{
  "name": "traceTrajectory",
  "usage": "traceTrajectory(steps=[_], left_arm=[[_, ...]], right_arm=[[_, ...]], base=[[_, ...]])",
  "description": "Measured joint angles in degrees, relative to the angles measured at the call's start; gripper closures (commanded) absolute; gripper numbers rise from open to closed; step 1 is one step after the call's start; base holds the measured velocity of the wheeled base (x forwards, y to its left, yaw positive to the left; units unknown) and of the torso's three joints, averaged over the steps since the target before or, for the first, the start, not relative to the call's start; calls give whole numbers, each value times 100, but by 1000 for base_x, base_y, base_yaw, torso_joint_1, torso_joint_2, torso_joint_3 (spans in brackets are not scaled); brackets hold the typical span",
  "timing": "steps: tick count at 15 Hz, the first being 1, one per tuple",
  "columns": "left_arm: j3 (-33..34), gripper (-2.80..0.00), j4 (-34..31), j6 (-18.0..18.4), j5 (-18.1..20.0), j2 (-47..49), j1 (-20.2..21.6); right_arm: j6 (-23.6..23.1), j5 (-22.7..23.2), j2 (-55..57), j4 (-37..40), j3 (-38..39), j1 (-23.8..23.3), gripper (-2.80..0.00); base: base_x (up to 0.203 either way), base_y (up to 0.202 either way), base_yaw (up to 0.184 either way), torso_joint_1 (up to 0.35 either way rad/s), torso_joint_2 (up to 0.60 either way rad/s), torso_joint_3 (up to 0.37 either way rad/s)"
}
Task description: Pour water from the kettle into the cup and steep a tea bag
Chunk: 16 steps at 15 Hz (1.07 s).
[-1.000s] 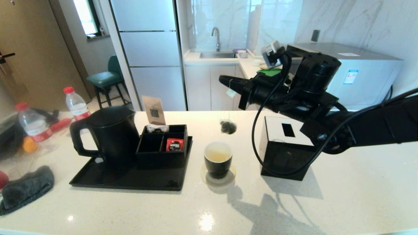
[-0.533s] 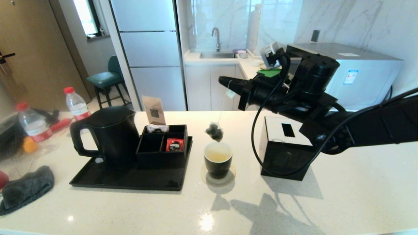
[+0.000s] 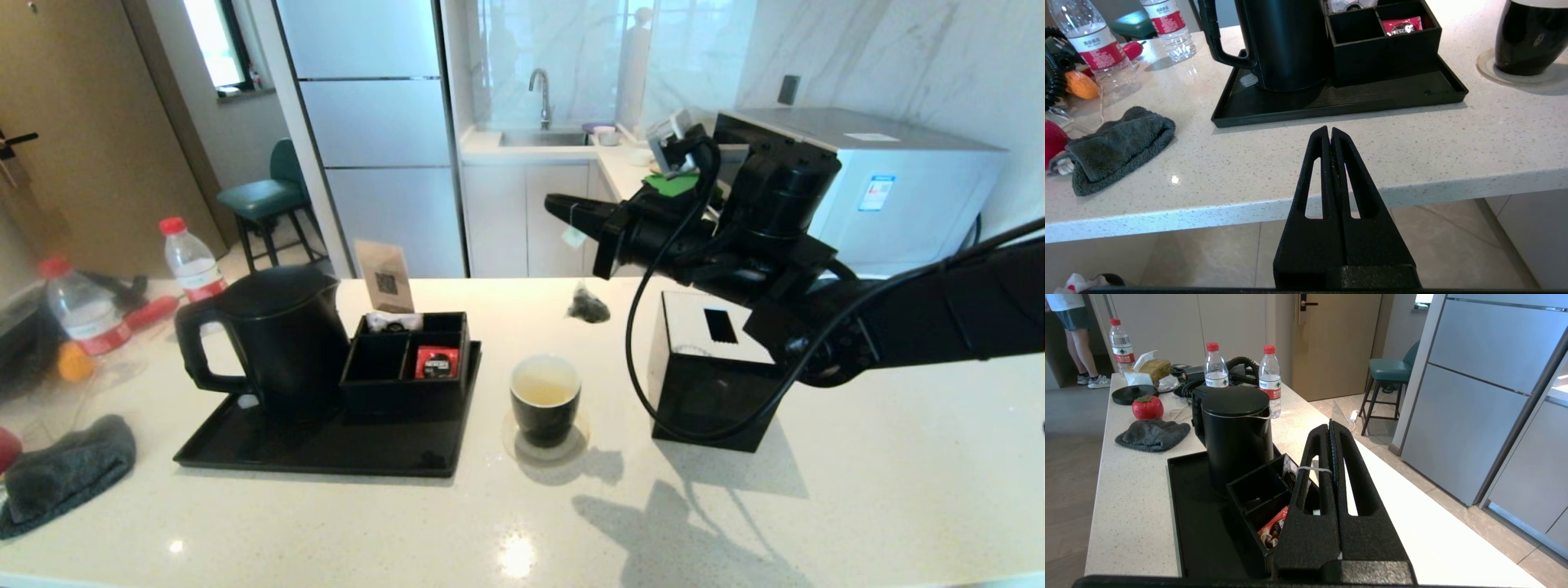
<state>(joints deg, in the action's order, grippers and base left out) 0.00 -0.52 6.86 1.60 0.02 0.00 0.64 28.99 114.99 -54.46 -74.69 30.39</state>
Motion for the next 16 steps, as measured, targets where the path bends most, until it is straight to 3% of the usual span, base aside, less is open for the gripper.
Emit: traceTrajectory(steps=[8, 16], left_arm=[[0, 0, -8, -163, -4, 0, 0], [0, 0, -10, -161, -3, 0, 0]], right_arm=[[-211, -55, 90, -28, 11, 4, 0], [-289, -2184, 108, -31, 61, 249, 0]], base=[[0, 0, 0, 0, 0, 0], [0, 0, 0, 0, 0, 0]])
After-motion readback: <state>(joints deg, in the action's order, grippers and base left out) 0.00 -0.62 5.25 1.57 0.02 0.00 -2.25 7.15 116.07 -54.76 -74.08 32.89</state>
